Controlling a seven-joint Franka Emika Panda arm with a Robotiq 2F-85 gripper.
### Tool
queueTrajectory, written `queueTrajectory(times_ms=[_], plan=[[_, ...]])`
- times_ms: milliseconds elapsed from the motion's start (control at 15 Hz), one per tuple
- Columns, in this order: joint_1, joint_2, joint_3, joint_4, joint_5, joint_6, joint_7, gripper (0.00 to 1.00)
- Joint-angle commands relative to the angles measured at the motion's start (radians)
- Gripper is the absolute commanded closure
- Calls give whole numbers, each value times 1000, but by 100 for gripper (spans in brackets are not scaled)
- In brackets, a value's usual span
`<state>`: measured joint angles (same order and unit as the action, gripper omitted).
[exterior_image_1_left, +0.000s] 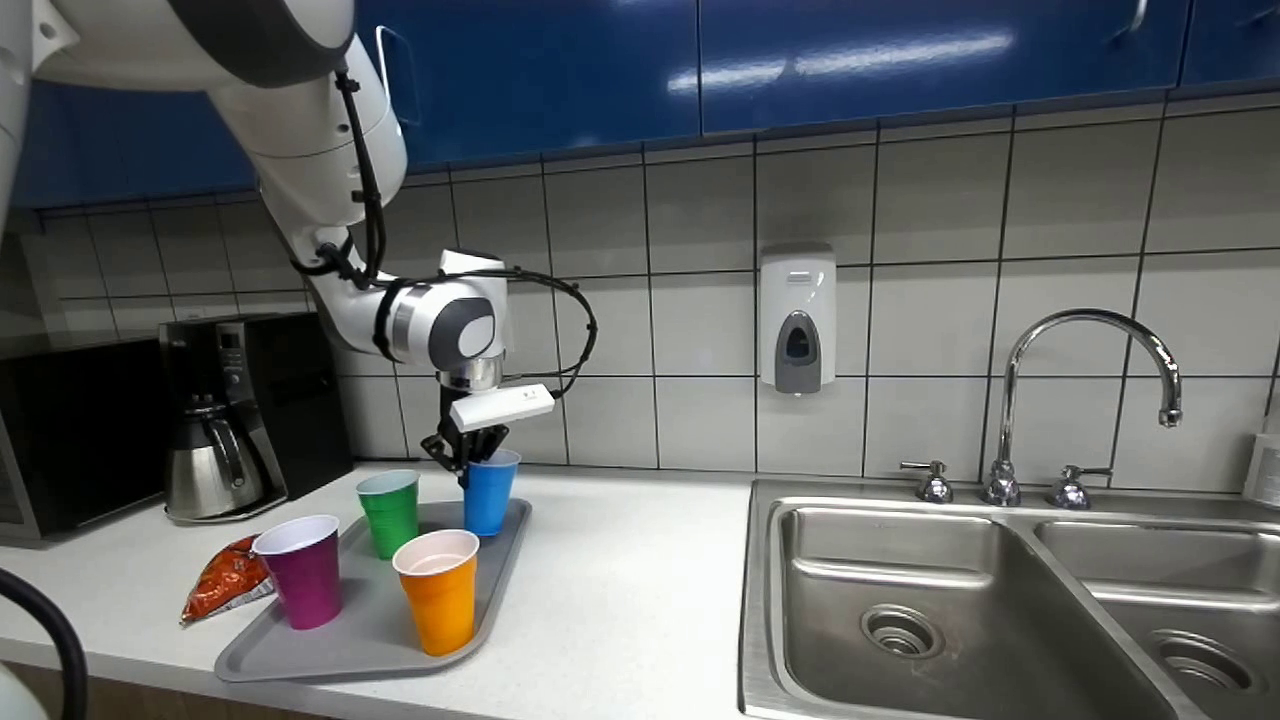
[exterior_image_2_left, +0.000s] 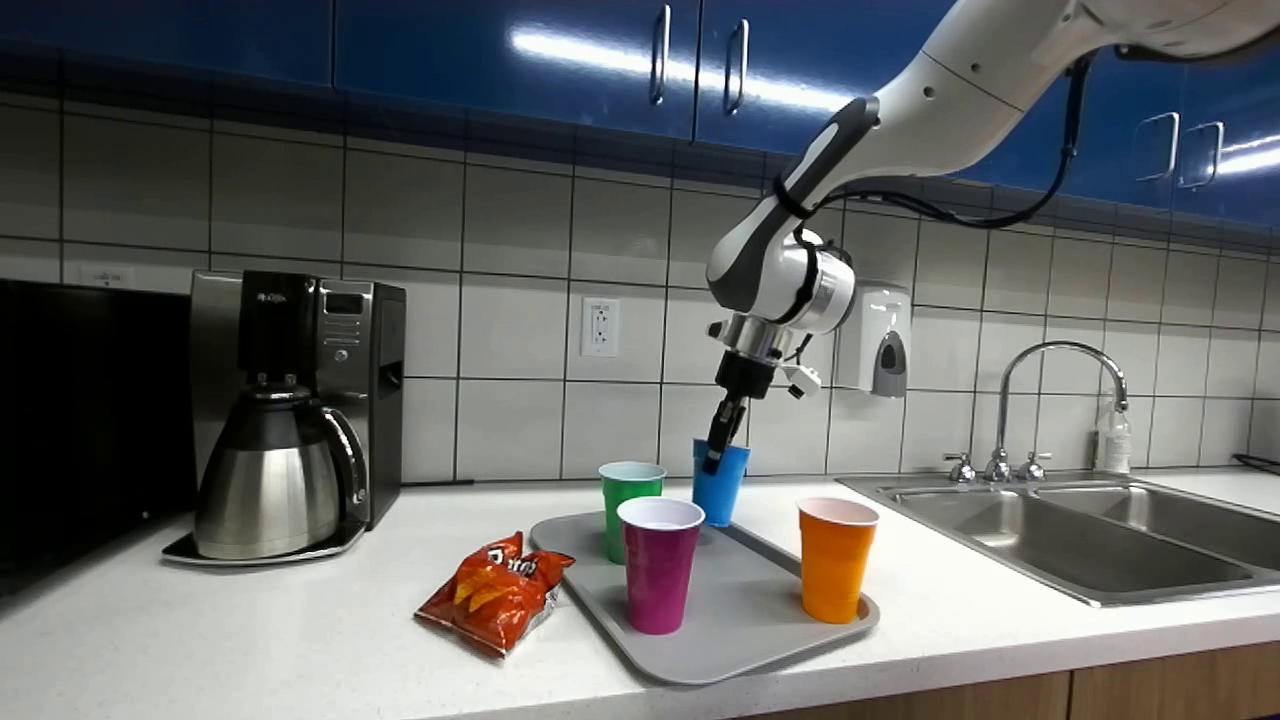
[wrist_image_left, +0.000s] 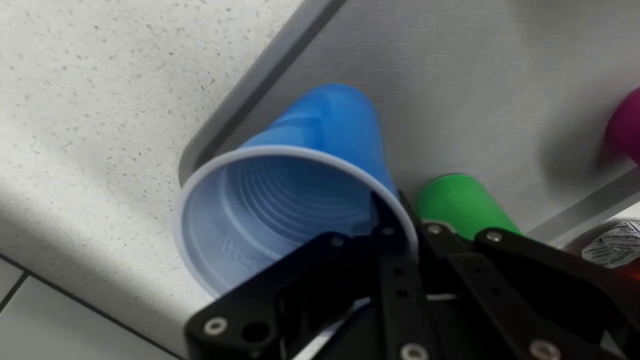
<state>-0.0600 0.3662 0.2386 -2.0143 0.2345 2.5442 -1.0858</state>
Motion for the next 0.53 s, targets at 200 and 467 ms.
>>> queueTrajectory(times_ms=[200, 467], plan=[[18, -42, 3, -73, -30, 80, -23, 99], [28, -42, 0, -84, -70, 82, -22, 99]])
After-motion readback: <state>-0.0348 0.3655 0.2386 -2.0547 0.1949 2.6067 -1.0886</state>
